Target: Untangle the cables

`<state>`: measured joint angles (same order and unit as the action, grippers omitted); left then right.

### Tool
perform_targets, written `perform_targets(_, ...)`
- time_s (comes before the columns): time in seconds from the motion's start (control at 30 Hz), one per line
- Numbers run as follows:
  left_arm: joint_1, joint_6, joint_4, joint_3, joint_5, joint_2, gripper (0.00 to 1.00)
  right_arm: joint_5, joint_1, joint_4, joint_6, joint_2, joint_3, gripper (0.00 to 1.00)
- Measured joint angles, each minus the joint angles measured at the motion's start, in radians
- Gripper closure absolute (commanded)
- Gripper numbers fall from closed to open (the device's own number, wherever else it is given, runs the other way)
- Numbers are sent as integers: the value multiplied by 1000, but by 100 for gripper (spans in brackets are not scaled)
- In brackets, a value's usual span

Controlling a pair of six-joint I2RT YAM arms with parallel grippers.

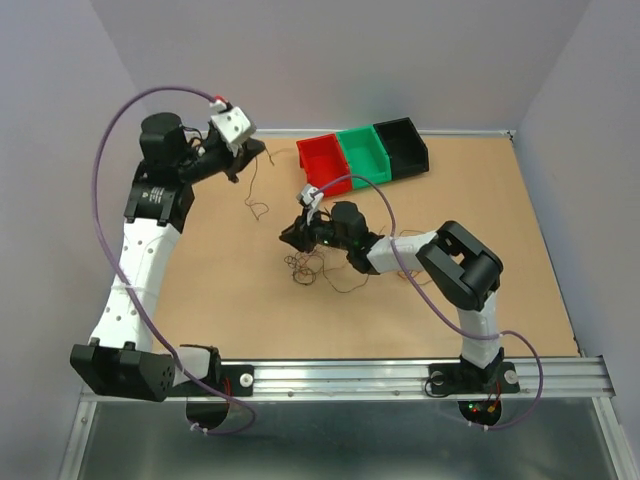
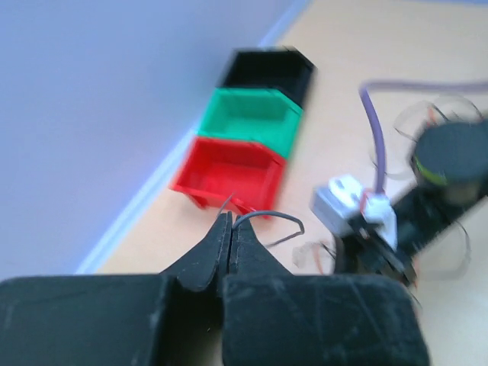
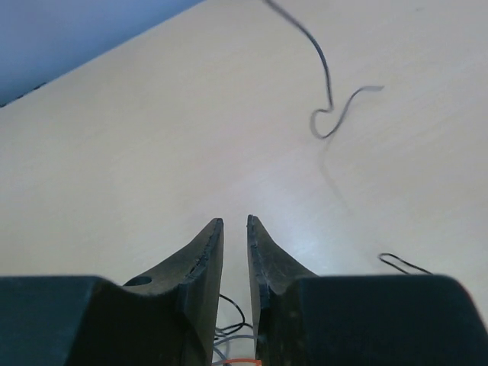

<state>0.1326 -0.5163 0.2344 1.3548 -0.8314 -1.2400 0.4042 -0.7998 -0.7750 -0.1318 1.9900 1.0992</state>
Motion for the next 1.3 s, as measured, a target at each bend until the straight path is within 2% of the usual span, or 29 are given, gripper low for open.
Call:
perform_targets(0.13,-25,108,1,228,108,-27,100,-20,0,-9,-12,24,-36,77)
perform_targets(0.23,-78,187,8,441,161,-117,100,-51,0,-23,-16,24,-86,76)
perform_targets(0.33,-122,246,19,608,183,-219,100,-87,0,-26,-14,12,-143,71)
perform_targets(0.37,-126,257,22,634,185,-240,100,-97,0,-25,-14,5,-159,65)
perform_targets(0.63,-126,363,41,676,140,-381,100,-167,0,-67,-11,-125,-242,55)
perform_targets(0.77,-120,415,25,773,133,-497,100,-224,0,-87,-11,-191,-288,46)
perform_targets(0.9,-99,448,-3,864,173,-581,100,-319,0,-91,-21,-242,-336,46)
perform_targets(1.17,66,459,-111,990,387,-649,100,-665,16,-98,-98,-353,-431,46)
perform_targets(1.3,130,467,-204,1024,448,-672,100,-853,35,-100,-129,-410,-473,46)
